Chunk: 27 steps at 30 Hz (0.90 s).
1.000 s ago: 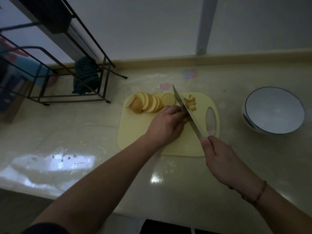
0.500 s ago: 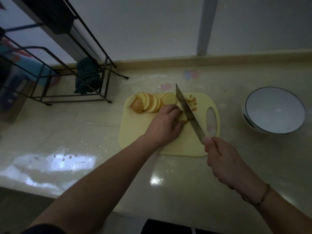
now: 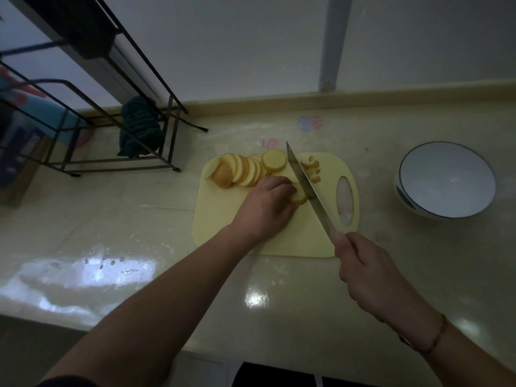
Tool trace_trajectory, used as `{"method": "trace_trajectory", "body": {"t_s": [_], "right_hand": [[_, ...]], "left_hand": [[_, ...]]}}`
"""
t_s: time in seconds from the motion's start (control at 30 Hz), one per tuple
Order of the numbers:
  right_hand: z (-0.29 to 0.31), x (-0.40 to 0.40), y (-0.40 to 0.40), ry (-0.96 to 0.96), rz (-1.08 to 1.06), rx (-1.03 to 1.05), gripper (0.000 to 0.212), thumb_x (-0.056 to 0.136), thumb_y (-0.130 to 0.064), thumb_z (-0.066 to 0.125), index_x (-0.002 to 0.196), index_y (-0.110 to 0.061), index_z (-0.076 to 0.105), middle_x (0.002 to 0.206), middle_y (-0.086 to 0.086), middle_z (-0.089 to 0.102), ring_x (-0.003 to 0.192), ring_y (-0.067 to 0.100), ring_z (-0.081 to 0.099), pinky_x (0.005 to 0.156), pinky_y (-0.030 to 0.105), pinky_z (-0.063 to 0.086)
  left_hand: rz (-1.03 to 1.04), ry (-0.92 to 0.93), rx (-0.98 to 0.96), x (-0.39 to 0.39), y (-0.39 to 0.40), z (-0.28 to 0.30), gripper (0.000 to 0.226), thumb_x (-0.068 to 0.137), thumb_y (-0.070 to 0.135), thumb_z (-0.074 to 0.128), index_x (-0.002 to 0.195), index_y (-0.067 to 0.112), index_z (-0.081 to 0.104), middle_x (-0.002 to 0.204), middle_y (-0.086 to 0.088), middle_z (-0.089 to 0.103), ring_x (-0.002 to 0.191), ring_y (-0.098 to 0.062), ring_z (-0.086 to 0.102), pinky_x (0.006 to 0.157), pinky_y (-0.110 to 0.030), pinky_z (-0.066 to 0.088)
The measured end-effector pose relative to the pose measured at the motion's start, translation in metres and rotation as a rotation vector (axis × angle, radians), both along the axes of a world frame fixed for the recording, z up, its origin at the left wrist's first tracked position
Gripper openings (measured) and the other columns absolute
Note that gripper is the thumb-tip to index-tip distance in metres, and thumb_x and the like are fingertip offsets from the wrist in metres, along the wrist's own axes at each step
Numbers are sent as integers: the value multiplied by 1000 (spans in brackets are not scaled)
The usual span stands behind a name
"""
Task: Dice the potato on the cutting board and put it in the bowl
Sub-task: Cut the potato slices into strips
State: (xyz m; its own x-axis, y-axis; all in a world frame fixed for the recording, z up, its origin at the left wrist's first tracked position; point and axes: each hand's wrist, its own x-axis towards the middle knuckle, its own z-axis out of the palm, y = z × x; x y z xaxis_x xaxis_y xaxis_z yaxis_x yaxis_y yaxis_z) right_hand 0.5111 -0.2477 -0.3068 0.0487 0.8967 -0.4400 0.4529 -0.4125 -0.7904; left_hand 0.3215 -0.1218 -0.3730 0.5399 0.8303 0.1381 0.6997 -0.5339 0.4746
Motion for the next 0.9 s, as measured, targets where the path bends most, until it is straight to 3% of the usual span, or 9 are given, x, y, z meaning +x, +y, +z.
{"method": "trace_trajectory", "body": {"t_s": [0.2, 0.37, 0.57, 0.7, 0.9], "right_hand": [[4, -2, -9, -20, 19, 30, 49, 92, -55, 32, 74, -14, 50, 60, 2, 55, 48, 4, 46, 51, 24, 37], [5, -2, -15, -44, 10, 42, 44, 95, -50, 34, 71, -17, 49, 61, 2, 56, 57, 8, 54, 54, 24, 40], [3, 0, -18, -82, 27, 46, 43, 96, -49, 34, 71, -17, 48, 59, 3, 55, 57, 7, 53, 54, 22, 38], [5, 0, -13, -109, 65, 35, 43, 98, -47, 30, 72, -17, 47, 60, 1, 51, 54, 7, 50, 54, 22, 37], [5, -1, 5, -102, 104, -2, 45, 100, -45, 26, 80, -14, 50, 70, 5, 55, 63, 16, 53, 61, 34, 44]], "left_hand": [[13, -11, 11, 1, 0, -2, 31, 83, 17, 73, 109, 1, 71, 116, -15, 65, 102, -34, 62, 89, -41, 53], [5, -23, 18, 6, -1, -1, 39, 83, 29, 55, 107, 2, 71, 111, -15, 65, 98, -35, 62, 84, -40, 53], [-23, -40, 39, 8, 1, -1, 33, 84, 25, 57, 102, 2, 74, 109, -16, 66, 95, -36, 63, 81, -41, 54], [-36, -50, 26, 7, 5, 0, 23, 80, 11, 72, 100, 3, 75, 106, -15, 67, 94, -35, 64, 79, -41, 56], [-54, -81, 32, 7, 5, 0, 22, 80, 8, 73, 101, 3, 75, 106, -15, 68, 93, -35, 65, 77, -41, 56]]}}
